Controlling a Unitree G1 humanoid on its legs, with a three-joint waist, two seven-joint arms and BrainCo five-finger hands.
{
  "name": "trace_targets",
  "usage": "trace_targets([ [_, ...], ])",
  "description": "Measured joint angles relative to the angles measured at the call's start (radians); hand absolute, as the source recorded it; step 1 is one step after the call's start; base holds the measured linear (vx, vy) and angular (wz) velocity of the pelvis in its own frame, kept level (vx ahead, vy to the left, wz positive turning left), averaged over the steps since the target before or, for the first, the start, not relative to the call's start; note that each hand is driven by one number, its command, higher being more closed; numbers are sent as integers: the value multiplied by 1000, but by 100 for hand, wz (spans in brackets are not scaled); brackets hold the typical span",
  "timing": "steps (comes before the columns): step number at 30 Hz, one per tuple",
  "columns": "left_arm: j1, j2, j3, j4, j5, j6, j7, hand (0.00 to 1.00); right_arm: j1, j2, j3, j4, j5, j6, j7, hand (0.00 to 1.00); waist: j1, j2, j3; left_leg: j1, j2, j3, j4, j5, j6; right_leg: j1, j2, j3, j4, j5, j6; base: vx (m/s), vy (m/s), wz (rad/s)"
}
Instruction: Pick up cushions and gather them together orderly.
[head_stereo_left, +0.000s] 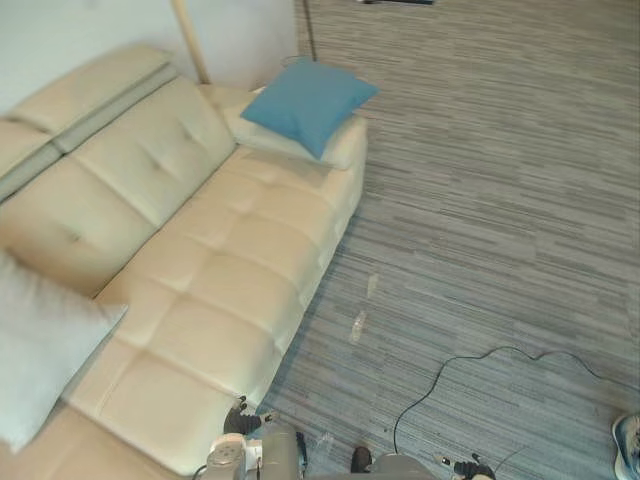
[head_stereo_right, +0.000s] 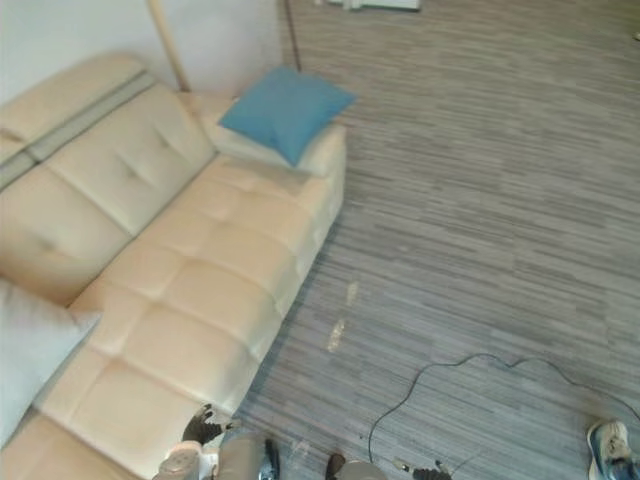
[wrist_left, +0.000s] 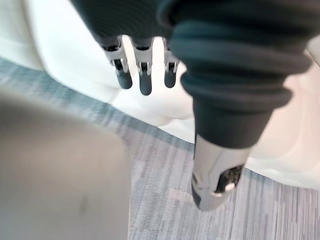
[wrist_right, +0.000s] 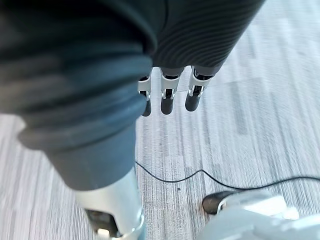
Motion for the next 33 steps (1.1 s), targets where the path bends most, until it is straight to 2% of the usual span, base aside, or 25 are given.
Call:
trace_targets([
  [1, 0, 2, 8, 3, 0, 1, -3, 0, -10, 4, 1, -4, -1, -2, -1, 0, 8, -1, -8, 19, -11, 2, -13, 53, 28, 6, -3, 49, -6, -13, 13, 434, 190, -107],
  [2, 0, 4, 9, 1, 0, 2, -7, 0, -19, 8, 1, -3, 0, -2, -1, 0, 8, -5, -9, 22, -19, 2, 2, 48, 42, 4, -11, 70, -2, -24, 22, 459, 188, -92],
  [3, 0, 7, 11, -7, -1, 0, -11, 0, -29, 12, 1, -4, -1, -3, 1, 0, 8, -20, -10, 4, -35, 15, 70, -9, 86, 3, -26, 107, 27, -50, 42, 454, 175, -78],
  [5, 0, 10, 10, -10, -1, 1, -15, 0, -27, 12, 1, -4, -3, -3, 5, 0, 13, -33, -16, 14, -42, 72, 163, -101, 104, -8, -50, 158, 127, -101, 80, 464, 181, -79],
  [6, 4, 7, 10, -7, 0, 5, -13, 0, -26, 15, 0, -4, -3, -3, 8, 0, 17, -42, -26, 46, -42, 120, 181, -150, 114, -58, -54, 189, 279, -145, 151, 458, 170, -84],
  [7, 6, 11, 7, -6, 0, 9, -13, 0, -25, 22, 1, -16, -3, -4, 11, 0, 16, -47, -28, 82, -47, 148, 190, -183, 124, -124, -61, 194, 466, -153, 276, 529, 180, -77],
  [8, 6, 13, 6, -6, 0, 15, -13, 0, -22, 28, 4, -25, -3, -4, 13, 0, 11, -46, -26, 109, -47, 159, 194, -206, 130, -174, -69, 188, 591, -134, 362, 439, 123, -45],
  [10, 11, 30, -31, 12, -1, 26, -9, 0, -17, 35, 0, -33, -1, -4, 22, 0, -15, -48, -22, 208, -52, 162, 178, -250, 141, -266, -125, 76, 813, -121, 312, 472, 65, -18],
  [11, 11, 37, -48, 16, -1, 29, -9, 0, -19, 30, 4, -34, -3, -4, 23, 0, -16, -49, -19, 265, -51, 161, 146, -257, 143, -289, -149, 15, 830, -129, 251, 491, 22, -13],
  [12, 10, 39, -54, 21, -1, 30, -8, 0, -20, 29, 4, -34, -3, -4, 23, 0, -16, -46, -16, 291, -49, 162, 126, -257, 143, -297, -157, -12, 824, -136, 225, 493, -19, -15],
  [13, -2, 39, -64, 30, -1, 35, -7, 0, -19, 28, 5, -42, -2, -6, 23, 0, -22, -35, -10, 385, -27, 160, 51, -257, 143, -334, -167, -109, 763, -159, 160, 587, -82, -5],
  [15, -3, 39, -77, 31, 0, 40, -6, 0, -15, 25, 9, -61, -2, -5, 22, 0, -26, -31, -8, 449, 8, 153, -3, -257, 142, -399, -153, -175, 610, -148, 129, 531, -112, 9],
  [16, -8, 38, -82, 32, 0, 40, -7, 0, -14, 25, 9, -68, -2, -5, 22, 0, -32, -30, -8, 460, 19, 147, -12, -256, 141, -425, -147, -176, 535, -122, 122, 400, -144, 32],
  [18, -5, 40, -94, 37, 3, 41, -7, 0, -9, 25, 10, -69, -2, -4, 19, 0, -49, -40, -11, 501, 23, 119, -35, -255, 129, -463, -133, -128, 295, 35, 120, 551, -226, 41],
  [19, -1, 45, -96, 47, 4, 41, -7, 0, 9, 25, 10, -63, -3, -4, 19, 0, -57, -49, -12, 526, 18, 96, -35, -250, 98, -451, -133, -113, 261, 192, 69, 612, -247, 14],
  [20, -3, 24, -86, 71, 5, 40, -8, 0, 4, 3, 2, -52, -3, -2, 18, 0, -53, 4, -23, 521, 55, 69, 9, -227, 52, -446, -107, -123, 311, 148, 47, 619, -226, 4],
  [21, -1, 5, -69, 72, 6, 41, -7, 0, -1, 2, -4, -54, -3, -3, 18, 0, -54, 12, -26, 490, 55, 49, 90, -190, 7, -434, -106, -123, 319, 106, 38, 711, -259, -16],
  [22, -4, -7, -37, 66, 11, 39, -7, 0, 0, -2, -4, -70, -2, -2, 18, 0, -59, 27, -18, 421, 62, 28, 267, -121, -4, -392, -100, -127, 308, 77, 29, 575, -205, 1],
  [23, -8, -12, -27, 65, 11, 39, -7, 0, 2, 1, -1, -75, -2, -3, 19, 0, -61, 29, -10, 376, 72, 19, 381, -90, -16, -358, -99, -132, 292, 67, 24, 642, -224, 11],
  [24, -7, -19, -4, 54, 12, 39, -8, 0, 6, 5, 2, -72, 0, 0, 16, 0, -59, 31, -7, 279, 102, 16, 626, -87, -44, -263, -87, -143, 246, 50, 12, 514, -163, 22],
  [26, -3, -16, 12, 18, 12, 37, -8, 0, 7, 20, 15, -78, 7, -4, 16, 0, -54, 11, 5, 176, 139, 82, 792, -116, 0, -117, -81, -157, 163, 31, 4, 420, -118, 18],
  [28, -4, -17, 10, -17, 12, 33, -8, 0, 6, 42, 13, -104, 29, -6, 15, 0, -32, 1, 2, 72, 151, 147, 769, -149, 28, -31, -86, -163, 89, 22, 13, 354, -73, 5],
  [30, -5, -18, 7, -24, 12, 19, -9, 0, 3, 45, 6, -112, 30, -6, 17, 0, -27, 2, 2, 11, 138, 189, 633, -162, 44, 12, -95, -167, 52, 11, 31, 283, 15, 5],
  [32, -5, -23, 6, -27, 13, 17, -7, 0, 4, 54, 1, -111, 29, -5, 16, 0, -20, 2, 1, -6, 90, 217, 307, -143, 40, 56, -119, -171, 35, -20, 55, 325, 84, 14],
  [33, -4, -23, 1, -27, 13, 17, -7, 0, 10, 54, 1, -109, 28, -5, 16, 0, -20, 3, 1, 0, 62, 214, 118, -88, 34, 77, -127, -177, 28, -41, 72, 389, 143, 14],
])
